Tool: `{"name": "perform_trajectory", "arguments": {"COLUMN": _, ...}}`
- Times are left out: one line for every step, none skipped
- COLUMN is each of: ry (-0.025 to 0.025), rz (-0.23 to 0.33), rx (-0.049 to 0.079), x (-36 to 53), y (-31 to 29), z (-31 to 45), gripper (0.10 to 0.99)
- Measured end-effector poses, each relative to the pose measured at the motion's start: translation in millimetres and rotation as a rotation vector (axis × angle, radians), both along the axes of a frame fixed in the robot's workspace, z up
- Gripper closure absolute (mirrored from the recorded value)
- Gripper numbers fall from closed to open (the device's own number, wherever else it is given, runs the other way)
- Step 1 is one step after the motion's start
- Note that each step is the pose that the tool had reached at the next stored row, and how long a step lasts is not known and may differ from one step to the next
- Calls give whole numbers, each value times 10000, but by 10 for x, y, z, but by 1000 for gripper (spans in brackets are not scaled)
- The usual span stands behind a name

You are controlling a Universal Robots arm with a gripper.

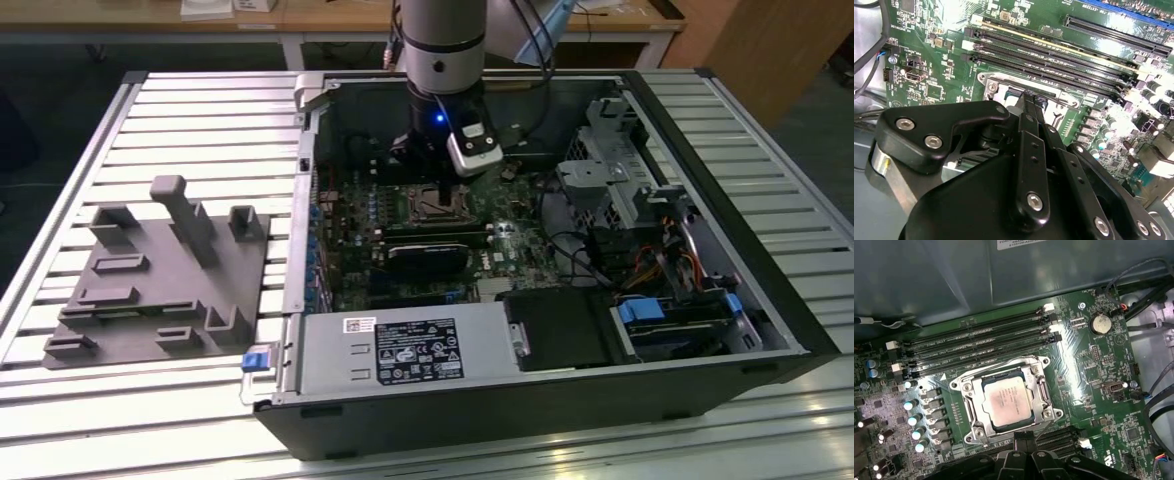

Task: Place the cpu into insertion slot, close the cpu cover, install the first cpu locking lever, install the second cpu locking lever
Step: 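Install the second cpu locking lever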

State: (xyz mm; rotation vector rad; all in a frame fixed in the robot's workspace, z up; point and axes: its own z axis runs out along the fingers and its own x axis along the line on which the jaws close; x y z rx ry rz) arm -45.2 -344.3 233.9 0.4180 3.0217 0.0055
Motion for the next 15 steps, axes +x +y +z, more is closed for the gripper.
{"name": "perform_trajectory", "arguments": {"ry": 1, "rz": 0, "rx": -1, "x": 0, "y": -3, "z": 0, "gripper": 980}}
{"name": "perform_trajectory", "arguments": {"ry": 1, "rz": 0, "rx": -2, "x": 0, "y": -6, "z": 1, "gripper": 980}}
{"name": "perform_trajectory", "arguments": {"ry": 1, "rz": 1, "rx": -1, "x": 0, "y": -10, "z": 0, "gripper": 980}}
{"name": "perform_trajectory", "arguments": {"ry": 1, "rz": 1, "rx": -2, "x": 0, "y": -16, "z": 0, "gripper": 980}}
{"name": "perform_trajectory", "arguments": {"ry": 1, "rz": 0, "rx": -1, "x": 0, "y": -24, "z": 0, "gripper": 980}}
{"name": "perform_trajectory", "arguments": {"ry": 1, "rz": 1, "rx": -1, "x": 0, "y": -33, "z": 0, "gripper": 980}}
{"name": "perform_trajectory", "arguments": {"ry": 1, "rz": 0, "rx": -1, "x": 0, "y": -43, "z": 0, "gripper": 980}}
{"name": "perform_trajectory", "arguments": {"ry": 1, "rz": 0, "rx": -1, "x": 0, "y": -53, "z": 0, "gripper": 980}}
{"name": "perform_trajectory", "arguments": {"ry": 1, "rz": 0, "rx": 0, "x": 0, "y": -62, "z": 0, "gripper": 980}}
{"name": "perform_trajectory", "arguments": {"ry": 0, "rz": 0, "rx": 0, "x": 0, "y": -71, "z": 0, "gripper": 980}}
{"name": "perform_trajectory", "arguments": {"ry": 0, "rz": 0, "rx": -1, "x": 0, "y": -82, "z": 0, "gripper": 980}}
{"name": "perform_trajectory", "arguments": {"ry": 1, "rz": 0, "rx": 0, "x": 0, "y": -93, "z": 0, "gripper": 980}}
{"name": "perform_trajectory", "arguments": {"ry": 1, "rz": 0, "rx": 0, "x": 0, "y": -106, "z": 0, "gripper": 980}}
{"name": "perform_trajectory", "arguments": {"ry": 1, "rz": 1, "rx": -1, "x": 0, "y": -119, "z": 0, "gripper": 980}}
{"name": "perform_trajectory", "arguments": {"ry": 1, "rz": 1, "rx": 0, "x": 0, "y": -130, "z": 0, "gripper": 980}}
